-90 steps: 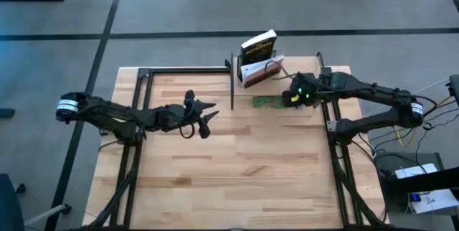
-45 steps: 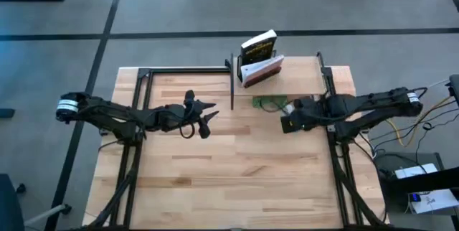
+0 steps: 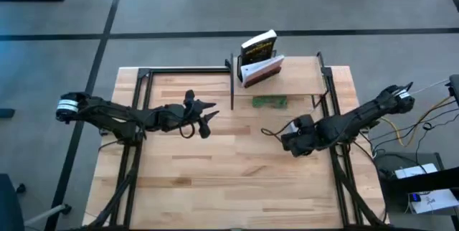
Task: Stock shelves
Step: Remove the gray stapler from the shelf, then remove the pink notebook from the black desk organizer on the shelf
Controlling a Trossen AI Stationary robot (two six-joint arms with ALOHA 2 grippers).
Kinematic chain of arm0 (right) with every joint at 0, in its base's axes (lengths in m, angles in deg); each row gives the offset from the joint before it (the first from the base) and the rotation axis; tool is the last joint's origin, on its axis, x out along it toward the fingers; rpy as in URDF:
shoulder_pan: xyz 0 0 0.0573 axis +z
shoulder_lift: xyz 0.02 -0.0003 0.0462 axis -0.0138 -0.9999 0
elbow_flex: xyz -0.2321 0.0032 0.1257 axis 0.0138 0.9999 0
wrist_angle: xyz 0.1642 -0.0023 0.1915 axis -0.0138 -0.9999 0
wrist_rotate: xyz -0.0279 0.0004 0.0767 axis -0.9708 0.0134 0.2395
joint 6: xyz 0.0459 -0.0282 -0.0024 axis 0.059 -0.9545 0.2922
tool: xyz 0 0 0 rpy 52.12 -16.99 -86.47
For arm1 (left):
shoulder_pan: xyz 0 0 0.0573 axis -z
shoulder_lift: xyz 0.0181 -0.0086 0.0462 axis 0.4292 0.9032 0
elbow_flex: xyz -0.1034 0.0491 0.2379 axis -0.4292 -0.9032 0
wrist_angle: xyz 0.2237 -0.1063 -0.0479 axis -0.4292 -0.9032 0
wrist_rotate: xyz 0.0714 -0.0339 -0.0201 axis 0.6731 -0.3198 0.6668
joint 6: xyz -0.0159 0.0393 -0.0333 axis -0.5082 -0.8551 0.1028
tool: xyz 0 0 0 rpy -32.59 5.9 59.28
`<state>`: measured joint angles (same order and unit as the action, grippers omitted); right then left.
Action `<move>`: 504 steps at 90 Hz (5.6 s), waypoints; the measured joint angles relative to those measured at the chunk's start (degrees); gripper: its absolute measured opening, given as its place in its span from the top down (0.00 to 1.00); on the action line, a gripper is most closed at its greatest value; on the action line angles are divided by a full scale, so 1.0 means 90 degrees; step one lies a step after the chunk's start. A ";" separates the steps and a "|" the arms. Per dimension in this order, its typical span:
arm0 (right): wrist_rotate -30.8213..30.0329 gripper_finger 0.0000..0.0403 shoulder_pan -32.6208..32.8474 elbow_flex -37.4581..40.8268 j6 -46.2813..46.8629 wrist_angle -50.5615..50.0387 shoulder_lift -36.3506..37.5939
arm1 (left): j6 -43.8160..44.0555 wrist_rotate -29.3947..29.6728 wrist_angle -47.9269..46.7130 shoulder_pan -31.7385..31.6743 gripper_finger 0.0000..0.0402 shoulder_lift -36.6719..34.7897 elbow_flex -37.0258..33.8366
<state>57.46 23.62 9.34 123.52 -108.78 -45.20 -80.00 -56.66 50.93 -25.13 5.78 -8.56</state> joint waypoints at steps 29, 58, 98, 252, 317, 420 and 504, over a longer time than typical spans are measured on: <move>0.0859 0.77 0.0304 0.0105 0.0038 -0.0031 -0.1037 | 0.0002 0.0000 -0.0001 0.0001 0.68 0.0001 -0.0001; 0.2031 0.75 0.0313 0.0105 -0.0585 -0.0023 -0.1856 | 0.0002 0.0000 0.0001 0.0001 0.68 0.0000 -0.0001; 0.2365 0.67 0.0310 0.0107 -0.2105 -0.0092 -0.2461 | -0.0125 0.0001 0.0117 -0.0001 0.68 0.0001 -0.0001; 0.1757 0.39 -0.0290 -0.0405 -0.3419 -0.1647 -0.2461 | -0.0136 0.0000 0.0259 -0.0001 0.68 0.0001 -0.0001; -0.1514 0.54 -0.1239 -0.3755 -0.5924 -0.1722 -0.2459 | -0.0137 -0.0005 0.0281 0.0000 0.68 0.0001 0.0001; -0.4326 0.44 -0.1504 -0.4031 -1.1049 0.3499 -0.2578 | -0.0046 -0.0046 0.2834 -0.0001 0.68 0.1386 0.0004; -0.5169 0.25 -0.2868 -0.4026 -0.8985 0.3971 -0.2568 | -0.0503 -0.0039 0.3346 -0.0084 0.68 0.1383 0.0004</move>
<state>10.95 -2.19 -26.90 42.66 -73.04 -68.32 -84.53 -57.01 81.04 -25.89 18.23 -8.53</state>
